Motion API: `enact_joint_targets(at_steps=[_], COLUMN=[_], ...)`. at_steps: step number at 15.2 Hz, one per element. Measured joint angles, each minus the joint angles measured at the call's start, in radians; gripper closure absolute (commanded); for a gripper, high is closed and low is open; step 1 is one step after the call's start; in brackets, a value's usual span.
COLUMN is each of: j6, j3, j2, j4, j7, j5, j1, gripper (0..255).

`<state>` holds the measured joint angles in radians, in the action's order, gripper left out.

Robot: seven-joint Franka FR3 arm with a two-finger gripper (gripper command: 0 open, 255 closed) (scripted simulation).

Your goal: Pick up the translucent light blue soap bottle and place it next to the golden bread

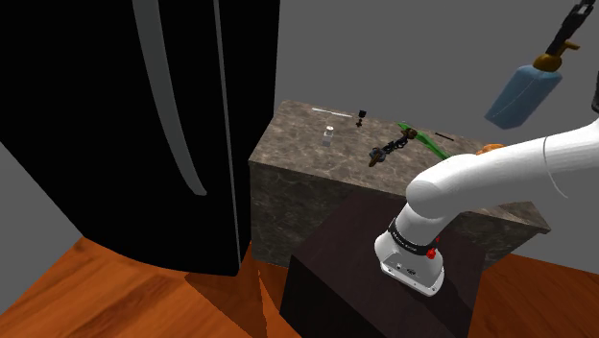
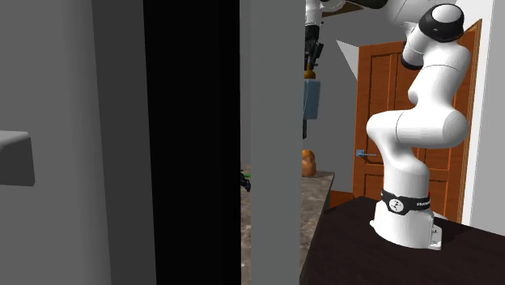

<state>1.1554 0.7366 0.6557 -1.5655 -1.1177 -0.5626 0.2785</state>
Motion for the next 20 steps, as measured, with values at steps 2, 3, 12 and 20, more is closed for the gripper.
enact_joint_targets(at_steps=[2,3,12,20], j6=[-0.003,-0.008,0.059,0.142], j3=[0.03,0.056,0.059,0.063], j2=[0.018,0.009,0.095,0.168], j4=[0.011,0.04,-0.1,-0.256], j7=[-0.049,-0.078,-0.072,-0.033], j5=[-0.028,-0.037,-0.078,-0.106], j1=[0.008,0.0,0.041,0.074], gripper=[255,255,255,255])
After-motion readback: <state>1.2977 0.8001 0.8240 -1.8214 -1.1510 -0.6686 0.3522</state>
